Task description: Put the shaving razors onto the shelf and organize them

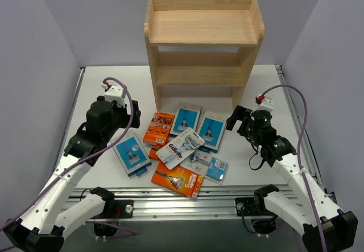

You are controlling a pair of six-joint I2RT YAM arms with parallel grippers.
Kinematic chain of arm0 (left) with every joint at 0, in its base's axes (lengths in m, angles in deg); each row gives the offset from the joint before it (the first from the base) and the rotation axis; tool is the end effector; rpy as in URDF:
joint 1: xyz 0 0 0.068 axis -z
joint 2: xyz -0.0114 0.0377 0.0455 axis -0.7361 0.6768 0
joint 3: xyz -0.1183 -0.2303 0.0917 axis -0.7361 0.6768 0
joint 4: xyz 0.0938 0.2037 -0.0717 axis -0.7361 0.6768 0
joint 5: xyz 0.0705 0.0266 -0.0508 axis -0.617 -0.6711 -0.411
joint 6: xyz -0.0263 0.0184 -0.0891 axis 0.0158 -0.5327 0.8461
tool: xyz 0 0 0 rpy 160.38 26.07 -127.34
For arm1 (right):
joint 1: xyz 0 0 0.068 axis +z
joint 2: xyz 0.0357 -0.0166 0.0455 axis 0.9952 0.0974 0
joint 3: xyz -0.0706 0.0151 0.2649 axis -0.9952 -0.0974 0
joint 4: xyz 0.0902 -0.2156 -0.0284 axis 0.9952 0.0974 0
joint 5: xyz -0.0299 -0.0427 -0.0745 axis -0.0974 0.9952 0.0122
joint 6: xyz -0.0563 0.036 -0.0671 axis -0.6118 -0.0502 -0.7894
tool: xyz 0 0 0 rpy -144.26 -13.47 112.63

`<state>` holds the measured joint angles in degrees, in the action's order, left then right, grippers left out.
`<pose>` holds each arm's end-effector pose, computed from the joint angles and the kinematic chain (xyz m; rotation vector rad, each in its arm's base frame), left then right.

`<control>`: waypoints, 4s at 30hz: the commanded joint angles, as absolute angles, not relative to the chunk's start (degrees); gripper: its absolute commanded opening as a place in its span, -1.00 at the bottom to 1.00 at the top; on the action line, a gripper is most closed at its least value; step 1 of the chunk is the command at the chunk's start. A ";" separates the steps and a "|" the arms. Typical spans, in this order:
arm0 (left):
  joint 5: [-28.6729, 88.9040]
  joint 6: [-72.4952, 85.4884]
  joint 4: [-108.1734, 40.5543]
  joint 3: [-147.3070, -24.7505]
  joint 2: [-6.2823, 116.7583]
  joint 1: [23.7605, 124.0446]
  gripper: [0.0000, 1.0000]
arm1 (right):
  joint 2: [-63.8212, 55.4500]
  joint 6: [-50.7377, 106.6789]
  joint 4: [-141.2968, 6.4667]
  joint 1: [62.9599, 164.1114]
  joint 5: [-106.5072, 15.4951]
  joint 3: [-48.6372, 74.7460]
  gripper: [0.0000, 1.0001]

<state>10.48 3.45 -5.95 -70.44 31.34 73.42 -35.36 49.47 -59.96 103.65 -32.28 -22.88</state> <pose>0.1989 -0.0783 0.3448 0.1615 1.9234 -0.2122 0.2145 0.0660 0.2875 0.2188 1.9033 0.4726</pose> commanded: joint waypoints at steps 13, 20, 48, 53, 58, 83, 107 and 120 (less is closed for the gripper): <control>6.30 4.32 -7.54 -69.67 29.05 74.38 0.88 | -35.08 45.93 -65.02 104.36 -47.44 -26.28 1.00; 6.56 4.06 -7.10 -69.85 28.96 74.82 0.88 | -34.90 50.59 -68.96 104.45 -53.59 -31.55 0.91; 10.25 4.23 -5.78 -70.64 30.19 74.91 0.88 | -17.60 65.28 -97.72 111.57 -55.00 -39.21 0.27; 10.08 4.15 -5.60 -70.73 30.02 74.91 0.88 | -12.95 65.19 -99.91 112.09 -55.35 -36.74 0.15; 9.64 3.97 -5.16 -70.90 30.28 74.91 0.88 | -7.93 65.36 -102.29 112.71 -55.27 -35.60 0.09; 8.76 3.79 -4.90 -70.90 30.81 74.91 0.88 | -13.89 60.80 -98.52 113.85 -59.84 -32.17 -1.00; 41.70 1.68 -13.16 -68.44 29.67 79.48 0.88 | -33.76 50.60 -99.47 114.47 -78.38 -27.34 -1.00; 52.44 0.37 -17.38 -66.24 29.05 83.52 0.88 | -36.14 52.36 -100.97 116.22 -84.96 -25.49 -1.00</control>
<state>48.53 1.73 -13.16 -66.59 29.41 82.34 -34.79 51.42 -96.17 115.63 -81.04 -28.87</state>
